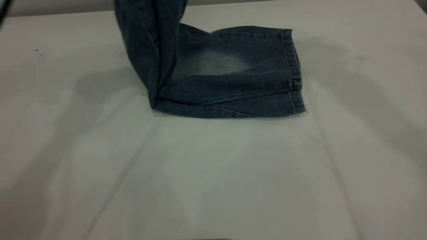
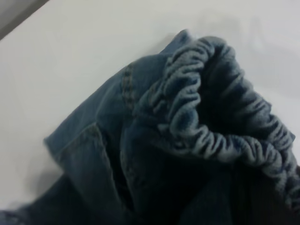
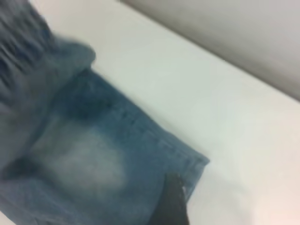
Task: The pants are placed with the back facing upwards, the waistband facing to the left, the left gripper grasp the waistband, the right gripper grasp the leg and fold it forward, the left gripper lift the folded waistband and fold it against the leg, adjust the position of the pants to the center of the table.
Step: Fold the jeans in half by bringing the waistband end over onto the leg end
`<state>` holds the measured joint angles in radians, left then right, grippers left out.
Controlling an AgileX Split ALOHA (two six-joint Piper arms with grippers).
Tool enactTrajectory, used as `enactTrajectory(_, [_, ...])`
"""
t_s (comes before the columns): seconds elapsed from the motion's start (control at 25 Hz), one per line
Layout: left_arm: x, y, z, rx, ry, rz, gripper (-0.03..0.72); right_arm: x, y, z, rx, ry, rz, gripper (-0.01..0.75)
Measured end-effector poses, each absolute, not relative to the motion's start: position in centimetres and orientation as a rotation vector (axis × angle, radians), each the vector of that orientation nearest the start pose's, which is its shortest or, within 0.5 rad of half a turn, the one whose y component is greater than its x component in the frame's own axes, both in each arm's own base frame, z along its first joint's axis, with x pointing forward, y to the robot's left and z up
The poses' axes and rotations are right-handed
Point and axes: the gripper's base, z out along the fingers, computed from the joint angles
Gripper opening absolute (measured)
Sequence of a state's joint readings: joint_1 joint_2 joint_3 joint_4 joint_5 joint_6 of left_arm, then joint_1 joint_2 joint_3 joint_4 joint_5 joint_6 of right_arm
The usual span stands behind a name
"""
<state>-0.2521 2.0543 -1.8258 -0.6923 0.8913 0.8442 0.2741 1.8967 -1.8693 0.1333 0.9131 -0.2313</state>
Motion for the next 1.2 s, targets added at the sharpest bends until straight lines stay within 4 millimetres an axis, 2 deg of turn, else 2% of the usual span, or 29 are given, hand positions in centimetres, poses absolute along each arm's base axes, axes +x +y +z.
enactTrajectory(0.12, [43.2, -19.1, 27.8, 1.008, 2.160, -0.550, 0.073, 41.0, 12.6, 35.7, -0.545, 2.348, 0.206, 0.560])
enactTrajectory(0.28, [42.4, -22.9, 26.4, 1.069, 2.122, -0.543, 0.073, 40.9, 12.8, 35.8, -0.536, 2.359, 0.250, 0.560])
enactTrajectory(0.48, [42.2, -26.4, 22.0, 1.133, 2.146, -0.537, 0.073, 40.8, 12.8, 35.8, -0.533, 2.359, 0.259, 0.560])
enactTrajectory(0.68, [42.3, -28.9, 17.4, 1.149, 2.159, -0.508, 0.094, 40.8, 12.8, 35.8, -0.535, 2.358, 0.261, 0.560])
enactTrajectory(0.76, [42.2, -29.6, 16.2, 1.143, 2.152, -0.493, 0.137, 40.8, 12.8, 35.8, -0.534, 2.359, 0.262, 0.560])
enactTrajectory(0.84, [42.3, -30.1, 15.5, 1.138, 2.141, -0.478, 0.212, 40.8, 12.8, 35.8, -0.535, 2.360, 0.263, 0.560])
enactTrajectory(1.0, [42.3, -30.4, 15.9, 1.124, 2.114, -0.466, 0.421, 40.8, 12.8, 35.7, -0.536, 2.364, 0.263, 0.560])
enactTrajectory(1.12, [41.8, -30.3, 18.4, 1.135, 2.075, -0.469, 0.535, 40.8, 12.8, 35.7, -0.536, 2.364, 0.263, 0.560])
enactTrajectory(1.2, [41.1, -29.9, 20.6, 1.201, 2.062, -0.455, 0.571, 40.8, 12.8, 35.7, -0.538, 2.365, 0.263, 0.560])
